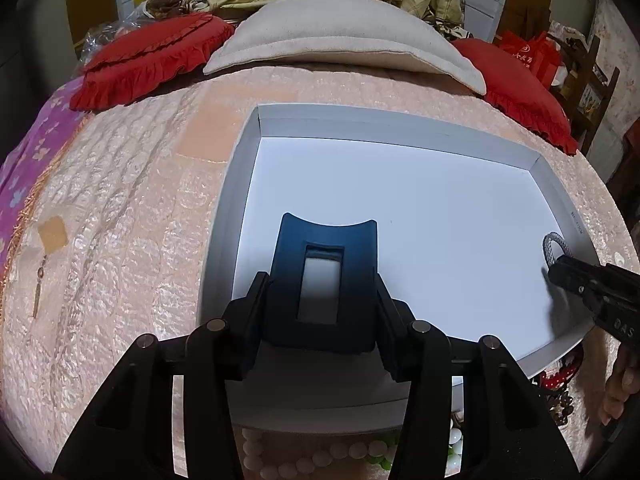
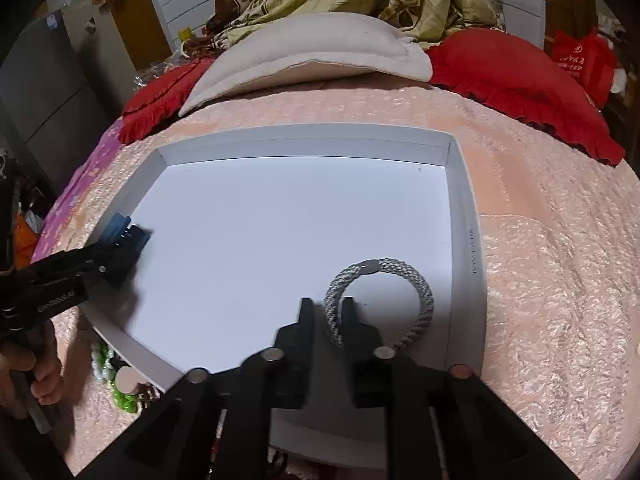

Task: Organize jewelry
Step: 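Lower the blue claw clip into the tray and open the left tool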

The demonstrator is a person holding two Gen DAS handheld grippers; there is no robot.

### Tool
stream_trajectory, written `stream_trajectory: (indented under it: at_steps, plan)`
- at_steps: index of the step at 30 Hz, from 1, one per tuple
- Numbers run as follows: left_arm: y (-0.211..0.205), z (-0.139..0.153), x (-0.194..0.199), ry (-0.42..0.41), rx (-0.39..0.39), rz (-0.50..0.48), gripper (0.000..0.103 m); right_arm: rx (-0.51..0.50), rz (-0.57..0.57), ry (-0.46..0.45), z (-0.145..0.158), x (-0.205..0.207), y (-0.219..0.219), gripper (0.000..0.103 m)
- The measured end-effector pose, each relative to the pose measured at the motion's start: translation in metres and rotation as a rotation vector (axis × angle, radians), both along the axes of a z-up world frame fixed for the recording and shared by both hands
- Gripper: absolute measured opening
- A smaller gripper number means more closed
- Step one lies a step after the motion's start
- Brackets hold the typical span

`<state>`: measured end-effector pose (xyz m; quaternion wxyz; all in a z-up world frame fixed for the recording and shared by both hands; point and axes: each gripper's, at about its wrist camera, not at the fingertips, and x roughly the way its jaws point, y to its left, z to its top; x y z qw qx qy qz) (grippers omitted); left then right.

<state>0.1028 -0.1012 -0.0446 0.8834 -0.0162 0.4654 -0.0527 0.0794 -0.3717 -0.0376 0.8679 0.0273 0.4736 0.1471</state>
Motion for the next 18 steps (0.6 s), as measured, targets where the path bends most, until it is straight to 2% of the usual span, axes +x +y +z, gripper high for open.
stream_trajectory:
  at_steps: [1,2,6,13,16,18]
  plan:
    - [0.0,0.0,0.0,0.003,0.001,-0.001,0.05,-0.006,0.0,-0.004,0.001,-0.001,0.001,0.036]
    - [-0.001,0.0,-0.001,0.005,0.0,-0.003,0.052,-0.01,0.008,-0.017,0.002,-0.003,0.003,0.04]
    - [-0.006,0.005,-0.004,-0.018,0.015,-0.009,0.07,-0.019,0.009,-0.065,0.012,-0.007,0.008,0.041]
    - [-0.01,0.016,-0.01,-0.062,0.008,-0.014,0.071,0.039,-0.015,-0.174,0.038,-0.017,0.007,0.042]
    - [-0.006,0.025,-0.014,-0.084,-0.017,-0.013,0.071,0.055,-0.036,-0.204,0.046,-0.022,0.003,0.042]
    - [0.003,0.04,-0.023,-0.127,-0.047,-0.011,0.071,0.069,-0.055,-0.219,0.05,-0.027,-0.002,0.042]
